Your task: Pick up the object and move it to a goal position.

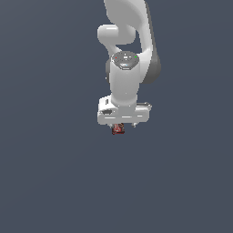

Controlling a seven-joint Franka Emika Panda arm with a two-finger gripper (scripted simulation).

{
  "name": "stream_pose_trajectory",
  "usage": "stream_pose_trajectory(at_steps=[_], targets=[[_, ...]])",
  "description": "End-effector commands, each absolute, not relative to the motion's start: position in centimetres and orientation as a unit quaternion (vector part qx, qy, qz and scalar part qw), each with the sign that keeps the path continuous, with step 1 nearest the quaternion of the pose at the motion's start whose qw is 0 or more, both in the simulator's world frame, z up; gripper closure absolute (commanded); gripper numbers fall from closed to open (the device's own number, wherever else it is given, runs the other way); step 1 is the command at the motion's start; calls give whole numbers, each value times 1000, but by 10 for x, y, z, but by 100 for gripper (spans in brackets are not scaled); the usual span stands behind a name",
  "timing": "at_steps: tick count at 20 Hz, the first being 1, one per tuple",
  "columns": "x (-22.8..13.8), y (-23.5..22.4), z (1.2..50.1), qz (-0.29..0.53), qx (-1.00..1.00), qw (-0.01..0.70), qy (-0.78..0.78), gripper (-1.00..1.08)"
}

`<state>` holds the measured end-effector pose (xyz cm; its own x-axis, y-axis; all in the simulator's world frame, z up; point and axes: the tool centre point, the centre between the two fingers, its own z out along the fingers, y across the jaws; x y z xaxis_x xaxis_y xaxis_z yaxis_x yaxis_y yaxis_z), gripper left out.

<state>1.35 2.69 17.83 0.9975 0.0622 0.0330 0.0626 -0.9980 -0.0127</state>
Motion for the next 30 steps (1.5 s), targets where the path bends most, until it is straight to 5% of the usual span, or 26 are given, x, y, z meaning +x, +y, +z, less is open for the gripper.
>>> stream_pose_trajectory(at_steps=[1, 18, 30], targets=[[14, 27, 178, -16, -999, 7, -31, -92], [8, 8, 169, -19, -999, -2, -42, -92], [-42, 7, 108, -8, -999, -1, -45, -92]])
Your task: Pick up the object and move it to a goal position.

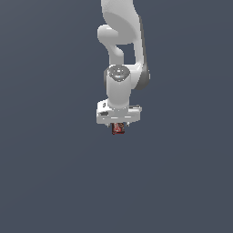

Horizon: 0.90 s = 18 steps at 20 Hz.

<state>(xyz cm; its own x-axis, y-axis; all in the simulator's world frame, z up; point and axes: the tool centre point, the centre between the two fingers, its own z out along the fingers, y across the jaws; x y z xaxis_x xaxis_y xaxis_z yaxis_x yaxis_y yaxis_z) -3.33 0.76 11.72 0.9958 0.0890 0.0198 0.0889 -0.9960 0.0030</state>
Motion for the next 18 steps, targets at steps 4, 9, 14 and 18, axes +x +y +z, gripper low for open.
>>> stream_pose_trajectory(at_steps=[4, 9, 14, 18], targets=[[-64, 7, 87, 4, 999, 1, 46, -92], [-82, 7, 72, 1, 999, 0, 47, -92], [-90, 7, 66, 0, 999, 0, 47, -92], [-89, 7, 66, 0, 999, 0, 47, -92]])
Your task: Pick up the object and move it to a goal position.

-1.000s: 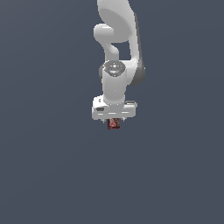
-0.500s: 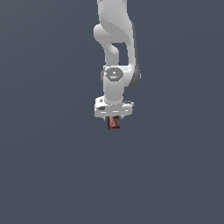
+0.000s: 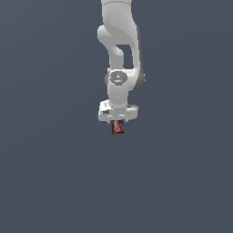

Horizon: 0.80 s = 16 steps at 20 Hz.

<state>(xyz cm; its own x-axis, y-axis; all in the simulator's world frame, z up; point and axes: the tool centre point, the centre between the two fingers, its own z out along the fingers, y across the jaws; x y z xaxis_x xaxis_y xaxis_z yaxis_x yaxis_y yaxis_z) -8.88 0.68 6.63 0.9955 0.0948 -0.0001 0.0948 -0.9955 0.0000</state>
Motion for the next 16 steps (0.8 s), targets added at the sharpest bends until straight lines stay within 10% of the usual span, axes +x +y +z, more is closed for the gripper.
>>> stream_pose_trajectory(at_steps=[1, 16], targets=[[-89, 7, 64, 0, -999, 0, -47, -92], [-90, 7, 16, 0, -999, 0, -47, -92]])
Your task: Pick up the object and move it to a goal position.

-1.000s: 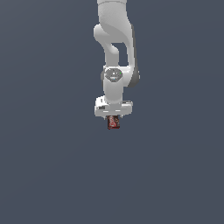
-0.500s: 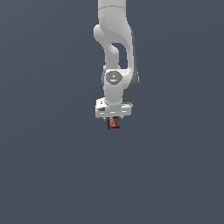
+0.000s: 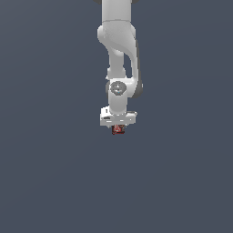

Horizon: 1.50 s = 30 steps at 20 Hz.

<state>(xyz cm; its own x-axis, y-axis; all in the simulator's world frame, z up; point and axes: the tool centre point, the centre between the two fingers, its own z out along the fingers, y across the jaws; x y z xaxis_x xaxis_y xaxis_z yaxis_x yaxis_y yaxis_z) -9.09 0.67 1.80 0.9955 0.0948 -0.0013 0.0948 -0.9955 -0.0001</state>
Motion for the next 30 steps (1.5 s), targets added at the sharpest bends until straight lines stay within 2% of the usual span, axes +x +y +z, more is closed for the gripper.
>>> stream_pose_trajectory(at_steps=[1, 2, 18, 24, 30], targets=[[-90, 7, 16, 0, -999, 0, -47, -92], [-90, 7, 16, 0, -999, 0, -47, 108], [-81, -1, 19, -15, -999, -1, -46, 108], [-54, -16, 30, -60, -997, -3, -48, 108], [-11, -42, 53, -134, -990, -6, -50, 108]])
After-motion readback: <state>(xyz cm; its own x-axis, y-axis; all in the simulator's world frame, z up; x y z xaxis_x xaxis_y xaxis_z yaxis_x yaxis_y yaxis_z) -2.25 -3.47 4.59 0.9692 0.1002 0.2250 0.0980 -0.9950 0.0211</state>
